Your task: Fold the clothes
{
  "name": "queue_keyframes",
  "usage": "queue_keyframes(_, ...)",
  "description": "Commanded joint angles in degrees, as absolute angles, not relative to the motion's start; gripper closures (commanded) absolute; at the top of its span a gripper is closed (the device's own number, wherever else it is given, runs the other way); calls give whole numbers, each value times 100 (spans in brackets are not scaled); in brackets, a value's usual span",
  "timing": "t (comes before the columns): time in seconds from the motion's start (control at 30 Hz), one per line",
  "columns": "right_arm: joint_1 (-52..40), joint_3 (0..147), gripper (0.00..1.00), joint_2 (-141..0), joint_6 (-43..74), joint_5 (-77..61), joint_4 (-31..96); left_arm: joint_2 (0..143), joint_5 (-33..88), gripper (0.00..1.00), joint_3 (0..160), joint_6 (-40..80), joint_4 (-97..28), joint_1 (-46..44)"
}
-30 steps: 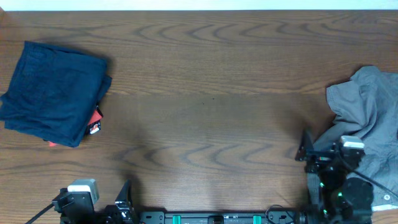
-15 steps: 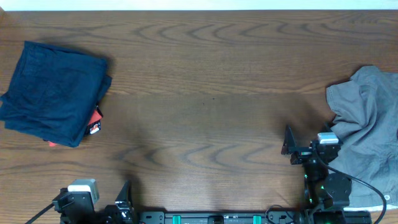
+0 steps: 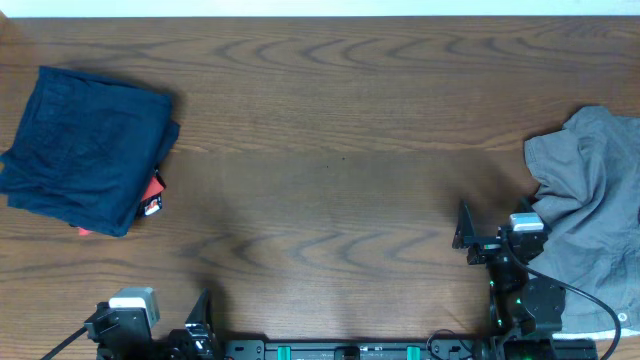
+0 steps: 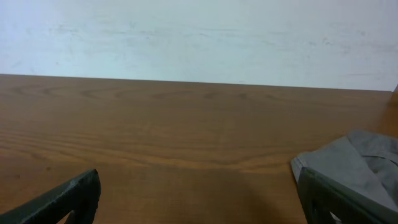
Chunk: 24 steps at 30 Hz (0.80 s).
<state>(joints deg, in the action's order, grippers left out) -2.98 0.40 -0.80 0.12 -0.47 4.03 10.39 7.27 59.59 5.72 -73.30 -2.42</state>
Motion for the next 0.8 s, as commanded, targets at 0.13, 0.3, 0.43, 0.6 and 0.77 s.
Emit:
queue_keyframes(0.13,-368,32,1,-60,-93,-91,423,1028,698,2,5957,478,-7332,-233)
queue_keyframes(0.3,-368,32,1,-60,-93,-91,423,1028,698,2,5957,478,-7332,-233)
queue_keyframes(0.43,-368,32,1,-60,-93,-91,423,1028,644,2,5951,471,-7328,-233)
queue_keyframes(0.6,-368,32,1,-60,-93,-91,423,1026,307,2,5669,469,-6761,-215)
queue_keyframes(0.77,-368,32,1,-60,-93,-91,425,923,-200,2,4604,473,-6130,-187)
